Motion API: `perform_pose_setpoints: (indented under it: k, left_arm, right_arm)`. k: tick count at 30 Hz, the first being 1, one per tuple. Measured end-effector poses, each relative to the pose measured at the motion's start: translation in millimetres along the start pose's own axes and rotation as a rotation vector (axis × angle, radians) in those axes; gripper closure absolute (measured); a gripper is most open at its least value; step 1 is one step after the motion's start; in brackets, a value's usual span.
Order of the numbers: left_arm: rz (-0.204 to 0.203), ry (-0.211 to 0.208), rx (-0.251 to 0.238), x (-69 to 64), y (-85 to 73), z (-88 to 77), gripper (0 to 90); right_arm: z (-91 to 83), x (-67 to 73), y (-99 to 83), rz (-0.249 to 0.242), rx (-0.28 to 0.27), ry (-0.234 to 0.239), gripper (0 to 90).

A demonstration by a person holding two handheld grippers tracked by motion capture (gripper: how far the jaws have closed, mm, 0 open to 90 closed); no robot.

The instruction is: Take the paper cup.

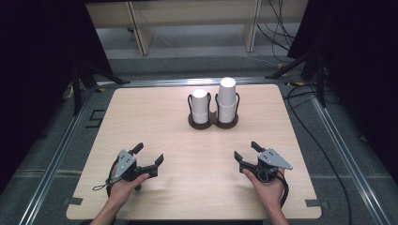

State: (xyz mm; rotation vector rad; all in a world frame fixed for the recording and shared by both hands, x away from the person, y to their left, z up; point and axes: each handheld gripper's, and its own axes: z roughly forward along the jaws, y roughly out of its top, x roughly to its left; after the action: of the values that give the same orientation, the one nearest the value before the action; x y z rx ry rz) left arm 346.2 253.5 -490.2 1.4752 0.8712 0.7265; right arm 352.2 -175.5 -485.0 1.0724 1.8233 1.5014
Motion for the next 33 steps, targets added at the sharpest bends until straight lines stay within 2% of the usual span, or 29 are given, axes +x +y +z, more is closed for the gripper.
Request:
perform_pose_setpoints:
  k: [1, 2, 3, 4, 6, 7, 8, 9, 10, 12, 13, 14, 15, 16, 17, 18, 19, 20, 21, 22, 23, 24, 25, 27, 29, 30, 31, 33]
  left_arm:
    - [0.005, -0.001, 0.016, -0.8, 1.6, 1.8, 4.4]
    - [0.021, -0.005, 0.024, -0.4, 2.2, 4.2, 4.4]
    - [0.033, -0.006, 0.023, 0.0, 2.2, 7.1, 4.4]
    - [0.039, -0.013, 0.030, 0.9, 2.8, 10.8, 4.5]
    - [0.044, -0.017, 0.027, 1.1, 3.4, 14.3, 4.6]
    - [0.050, -0.022, 0.028, 1.7, 4.6, 17.0, 4.7]
    - [0.055, -0.029, 0.033, 2.4, 6.9, 23.1, 4.8]
    - [0.055, -0.029, 0.033, 2.4, 6.9, 23.1, 4.9]
    - [0.071, -0.034, 0.036, 3.1, 7.9, 27.4, 4.9]
    - [0.073, -0.042, 0.046, 3.4, 9.7, 38.0, 5.4]
    - [0.076, -0.049, 0.052, 3.4, 10.3, 42.8, 6.1]
    - [0.081, -0.052, 0.059, 3.3, 10.5, 46.7, 8.1]
    - [0.093, -0.046, 0.076, 3.2, 11.5, 51.5, 8.1]
    - [0.098, -0.041, 0.085, 2.9, 12.8, 56.1, 9.3]
    - [0.093, -0.043, 0.087, 2.4, 14.3, 61.0, 9.3]
    - [0.096, -0.045, 0.080, 2.1, 15.9, 67.7, 9.3]
    - [0.101, -0.047, 0.079, 1.8, 16.9, 71.4, 9.4]
    - [0.106, -0.048, 0.082, 1.3, 18.1, 75.8, 9.4]
    - [0.111, -0.054, 0.084, 1.0, 19.2, 80.3, 9.5]
    - [0.119, -0.057, 0.089, 0.7, 20.3, 84.3, 9.5]
    - [0.133, -0.059, 0.091, 0.9, 21.1, 88.7, 9.5]
    - [0.141, -0.057, 0.094, 1.0, 21.9, 92.7, 9.5]
    - [0.145, -0.055, 0.090, 1.7, 22.7, 97.0, 9.7]
    - [0.144, -0.055, 0.087, 2.9, 25.0, 105.0, 10.0]
    - [0.146, -0.058, 0.095, 2.9, 27.7, 112.8, 10.6]
    - [0.148, -0.062, 0.097, 2.8, 28.5, 115.5, 11.0]
    - [0.149, -0.064, 0.097, 2.5, 29.6, 119.3, 11.2]
    - [0.147, -0.068, 0.103, 2.4, 31.4, 127.3, 13.5]
  right_arm:
    - [0.7, -0.8, 0.0, -0.035, -0.009, -0.017, 22.8]
    - [2.5, 1.4, 0.1, -0.009, -0.004, 0.007, 23.7]
    - [2.9, 0.5, 1.4, -0.041, -0.010, -0.004, 24.5]
    - [3.5, 1.3, 3.6, -0.025, -0.009, 0.018, 26.9]
    - [3.7, 1.4, 5.2, -0.031, -0.012, 0.009, 27.4]
    - [5.3, 2.1, 7.6, -0.024, -0.013, 0.030, 27.6]
    - [5.2, 3.0, 11.9, -0.048, -0.018, 0.011, 27.9]
    - [5.2, 3.0, 11.9, -0.048, -0.018, 0.011, 27.9]
    - [5.8, 5.3, 14.2, -0.025, -0.020, 0.026, 28.0]
    - [9.4, 6.6, 17.3, -0.037, -0.054, 0.034, 28.1]
    - [11.7, 7.7, 18.8, -0.044, -0.045, 0.033, 28.1]
    - [17.0, 8.6, 20.5, -0.040, -0.062, 0.042, 28.0]
    - [17.0, 8.6, 20.5, -0.040, -0.062, 0.042, 28.0]
    - [21.5, 10.8, 22.5, -0.019, -0.054, 0.053, 28.0]
    - [21.5, 10.8, 22.5, -0.019, -0.054, 0.053, 28.0]
    - [22.0, 11.6, 24.4, -0.018, -0.020, 0.044, 28.0]
    - [28.0, 11.3, 26.0, -0.035, -0.051, 0.060, 28.0]
    - [29.7, 12.3, 27.1, -0.020, -0.049, 0.082, 28.0]
    - [31.2, 12.9, 29.6, -0.028, -0.032, 0.065, 28.0]
    - [35.2, 13.1, 31.2, -0.040, -0.061, 0.074, 27.9]
    - [36.2, 13.6, 33.7, -0.055, -0.046, 0.068, 28.0]
    - [39.8, 16.3, 35.1, -0.025, -0.052, 0.093, 28.0]
    - [42.1, 15.9, 37.4, -0.050, -0.062, 0.087, 28.0]
    - [48.1, 18.0, 41.9, -0.051, -0.079, 0.093, 28.1]
    - [51.6, 19.8, 47.9, -0.046, -0.069, 0.091, 28.3]
    - [55.9, 20.4, 51.7, -0.048, -0.087, 0.104, 28.4]
    - [57.0, 21.6, 54.2, -0.035, -0.076, 0.104, 28.5]
    - [62.7, 22.6, 61.1, -0.044, -0.077, 0.107, 28.7]
